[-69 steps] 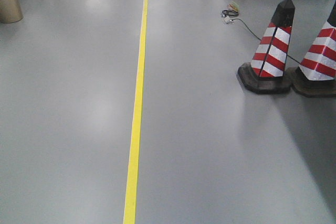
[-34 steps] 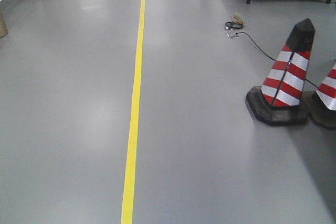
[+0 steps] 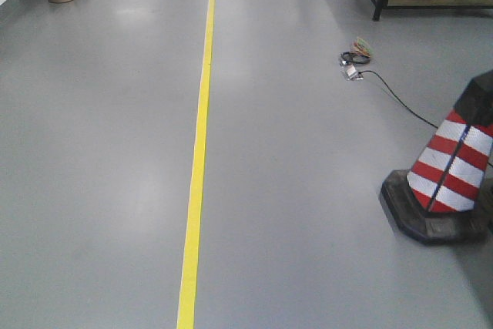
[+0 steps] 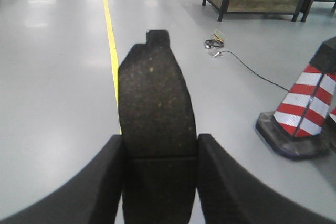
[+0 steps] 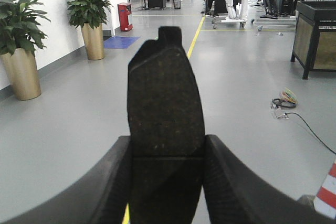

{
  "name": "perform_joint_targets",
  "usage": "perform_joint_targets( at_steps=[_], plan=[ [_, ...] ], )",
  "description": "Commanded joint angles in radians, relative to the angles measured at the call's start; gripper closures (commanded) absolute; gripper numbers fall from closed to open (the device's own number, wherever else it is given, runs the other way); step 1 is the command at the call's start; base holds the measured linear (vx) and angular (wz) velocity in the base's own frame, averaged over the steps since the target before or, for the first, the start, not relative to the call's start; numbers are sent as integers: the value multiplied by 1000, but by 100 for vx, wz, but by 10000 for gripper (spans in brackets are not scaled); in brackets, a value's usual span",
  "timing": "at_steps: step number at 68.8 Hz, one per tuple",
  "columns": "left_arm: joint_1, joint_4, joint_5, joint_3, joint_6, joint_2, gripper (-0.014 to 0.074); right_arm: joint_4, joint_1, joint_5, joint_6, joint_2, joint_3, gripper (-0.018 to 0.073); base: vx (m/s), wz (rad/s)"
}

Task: Move and align brake pads A on conveyor
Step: 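Drive along the yellow floor line past the striped cones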

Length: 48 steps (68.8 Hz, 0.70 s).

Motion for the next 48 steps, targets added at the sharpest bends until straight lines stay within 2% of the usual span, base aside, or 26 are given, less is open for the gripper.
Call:
perform_joint_targets(
  at_steps=[1, 48],
  plan=[
    [-1, 12, -93, -28, -1, 6, 602, -15, -5, -97, -5, 8, -31, 564, 65, -1],
    [-1, 12, -93, -28, -1, 6, 602, -15, -5, -97, -5, 8, -31, 564, 61, -2]
  ],
)
